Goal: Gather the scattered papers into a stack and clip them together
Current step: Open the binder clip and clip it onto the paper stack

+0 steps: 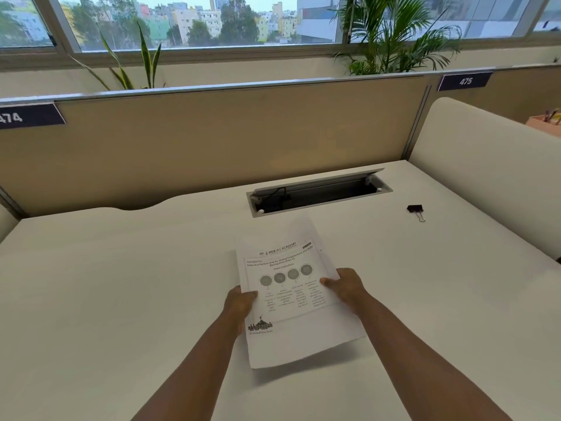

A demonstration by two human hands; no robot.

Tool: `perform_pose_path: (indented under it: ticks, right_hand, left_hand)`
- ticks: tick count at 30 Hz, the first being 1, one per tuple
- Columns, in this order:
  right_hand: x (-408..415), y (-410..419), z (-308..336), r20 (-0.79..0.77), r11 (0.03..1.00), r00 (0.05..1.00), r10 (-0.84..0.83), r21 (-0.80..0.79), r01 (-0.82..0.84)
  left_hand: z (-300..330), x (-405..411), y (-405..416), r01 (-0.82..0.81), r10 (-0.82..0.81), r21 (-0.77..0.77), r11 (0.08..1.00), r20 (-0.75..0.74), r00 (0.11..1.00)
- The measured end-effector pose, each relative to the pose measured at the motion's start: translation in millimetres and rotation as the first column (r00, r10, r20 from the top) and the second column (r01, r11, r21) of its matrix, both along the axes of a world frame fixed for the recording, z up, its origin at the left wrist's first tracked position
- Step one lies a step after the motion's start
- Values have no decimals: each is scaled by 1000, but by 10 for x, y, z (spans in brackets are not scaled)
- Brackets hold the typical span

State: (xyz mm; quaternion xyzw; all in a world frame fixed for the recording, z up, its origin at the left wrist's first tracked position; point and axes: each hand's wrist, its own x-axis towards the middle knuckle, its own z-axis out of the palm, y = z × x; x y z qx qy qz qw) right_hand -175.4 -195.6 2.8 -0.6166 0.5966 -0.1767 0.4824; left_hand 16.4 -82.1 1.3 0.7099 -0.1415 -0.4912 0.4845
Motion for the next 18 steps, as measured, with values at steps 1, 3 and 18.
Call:
perform_pose_path:
  ticks: [1,3,18]
  right_hand:
    - [-7,4,-9,-17,1000,1000,-5,3,5]
    - [-28,-5,-35,-65,1000,998,-4,2,4]
    - [-274,-307,-38,-423,981,901,-92,-193,10]
  left_hand:
    - [-37,3,-14,-11,10,23,1000,24,1000]
    - [-87,0,-33,-8,-5,99,995,135,991]
    - [-15,-206,-165,-100,-260,452,887,665,700]
